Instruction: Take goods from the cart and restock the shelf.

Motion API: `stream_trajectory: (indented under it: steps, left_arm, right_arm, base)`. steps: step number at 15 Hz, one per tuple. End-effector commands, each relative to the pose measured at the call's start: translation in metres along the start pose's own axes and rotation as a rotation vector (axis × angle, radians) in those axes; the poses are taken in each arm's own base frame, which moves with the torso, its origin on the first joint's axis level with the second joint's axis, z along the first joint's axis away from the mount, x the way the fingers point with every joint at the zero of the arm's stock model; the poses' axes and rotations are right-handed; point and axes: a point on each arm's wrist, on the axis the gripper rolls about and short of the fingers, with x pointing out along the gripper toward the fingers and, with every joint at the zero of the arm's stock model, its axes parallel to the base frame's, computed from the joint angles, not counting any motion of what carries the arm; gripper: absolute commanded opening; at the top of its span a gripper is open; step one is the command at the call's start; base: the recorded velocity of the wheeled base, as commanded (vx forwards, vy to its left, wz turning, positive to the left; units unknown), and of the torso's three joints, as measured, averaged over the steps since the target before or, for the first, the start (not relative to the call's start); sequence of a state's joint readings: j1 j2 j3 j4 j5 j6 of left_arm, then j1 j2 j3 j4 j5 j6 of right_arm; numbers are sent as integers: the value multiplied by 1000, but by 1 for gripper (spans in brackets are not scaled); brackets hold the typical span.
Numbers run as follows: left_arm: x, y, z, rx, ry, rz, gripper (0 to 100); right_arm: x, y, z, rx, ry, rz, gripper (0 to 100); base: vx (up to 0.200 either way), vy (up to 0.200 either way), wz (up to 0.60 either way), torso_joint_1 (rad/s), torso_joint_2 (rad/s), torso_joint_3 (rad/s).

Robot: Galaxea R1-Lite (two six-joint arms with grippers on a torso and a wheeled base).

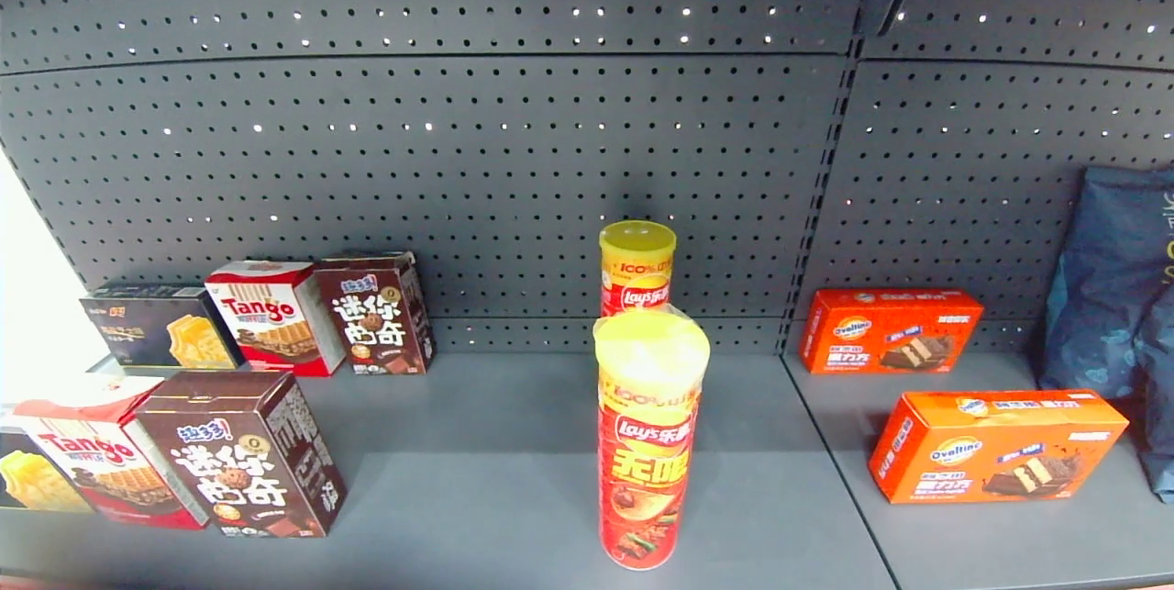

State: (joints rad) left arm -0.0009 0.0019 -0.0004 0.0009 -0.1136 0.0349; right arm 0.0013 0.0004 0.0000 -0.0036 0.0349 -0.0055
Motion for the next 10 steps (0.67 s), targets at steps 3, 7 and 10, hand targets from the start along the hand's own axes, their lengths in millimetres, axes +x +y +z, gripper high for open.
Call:
stream_trajectory:
  steps: [3,7,10]
  left_arm:
    - [0,0,0,0,-1,-1,100]
    - [0,0,0,-1,-1,-1,100]
    - [0,0,0,-1,-1,-1,100]
  right_arm:
    - [0,0,0,-1,-1,1,100]
    - [0,0,0,-1,-1,1,100]
    - [0,0,0,-1,-1,1,100]
  base:
    - [0,0,0,0,0,0]
    - [0,0,0,0,0,0]
    - [0,0,0,0,0,0]
